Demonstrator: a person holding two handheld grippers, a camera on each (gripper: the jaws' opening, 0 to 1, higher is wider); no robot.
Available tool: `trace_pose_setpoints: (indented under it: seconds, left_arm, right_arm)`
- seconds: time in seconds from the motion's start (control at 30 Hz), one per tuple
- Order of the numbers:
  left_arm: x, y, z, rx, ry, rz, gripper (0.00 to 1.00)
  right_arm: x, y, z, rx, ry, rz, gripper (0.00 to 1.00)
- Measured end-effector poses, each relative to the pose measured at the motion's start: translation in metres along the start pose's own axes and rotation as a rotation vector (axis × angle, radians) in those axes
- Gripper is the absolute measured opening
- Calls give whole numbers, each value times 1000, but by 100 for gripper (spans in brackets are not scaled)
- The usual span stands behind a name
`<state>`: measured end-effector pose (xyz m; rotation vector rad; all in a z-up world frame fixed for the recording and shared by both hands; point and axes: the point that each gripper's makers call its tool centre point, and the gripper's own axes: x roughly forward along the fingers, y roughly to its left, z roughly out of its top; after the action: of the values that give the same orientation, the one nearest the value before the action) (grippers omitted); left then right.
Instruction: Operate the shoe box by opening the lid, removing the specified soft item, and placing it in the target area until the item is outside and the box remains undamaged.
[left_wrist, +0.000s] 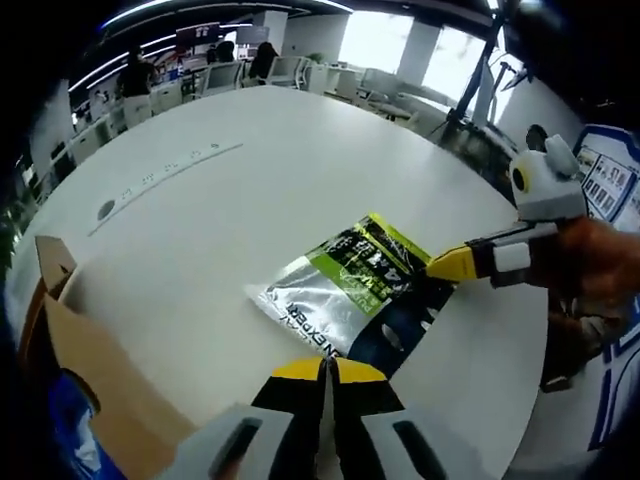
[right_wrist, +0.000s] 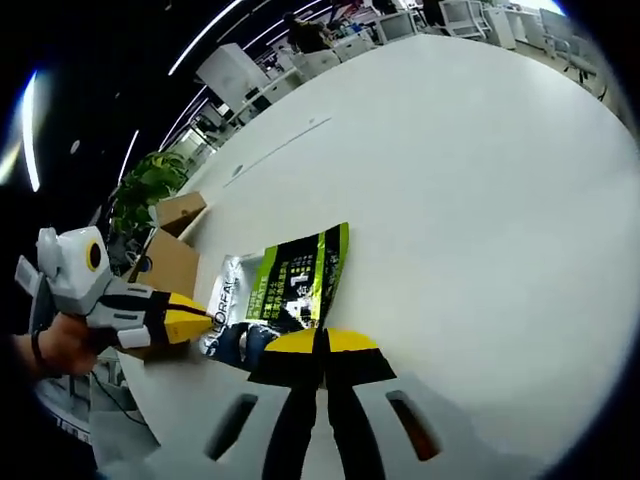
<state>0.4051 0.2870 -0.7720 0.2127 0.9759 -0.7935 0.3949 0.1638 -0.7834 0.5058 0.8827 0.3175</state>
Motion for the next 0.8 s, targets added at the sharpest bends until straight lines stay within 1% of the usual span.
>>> trace_pose_setpoints:
  seconds: [0.1, 0.2, 0.43, 0.57, 0.67, 0.8]
  left_arm:
    - [2, 5, 1, -23, -3, 33, 2]
    - [3, 6, 2, -34, -7, 47, 2]
    - [3, 9, -1, -10, -1, 77, 4]
    - [1, 7, -5, 39, 19, 94, 6]
    - [-2, 7, -6, 41, 17, 105, 9]
    - [-7, 7, -7, 48, 12, 118, 10]
  right_arm:
    - [2, 0, 2, 0, 0, -2, 0]
    - [4, 0, 5, -3, -3, -5, 0]
    - [5, 0, 6, -4, -9, -12, 1]
    - [3, 0, 7, -23, -18, -21, 2]
    - [2, -2, 7, -28, -20, -32, 2]
    - [-3, -3, 8, -35, -29, -42, 4]
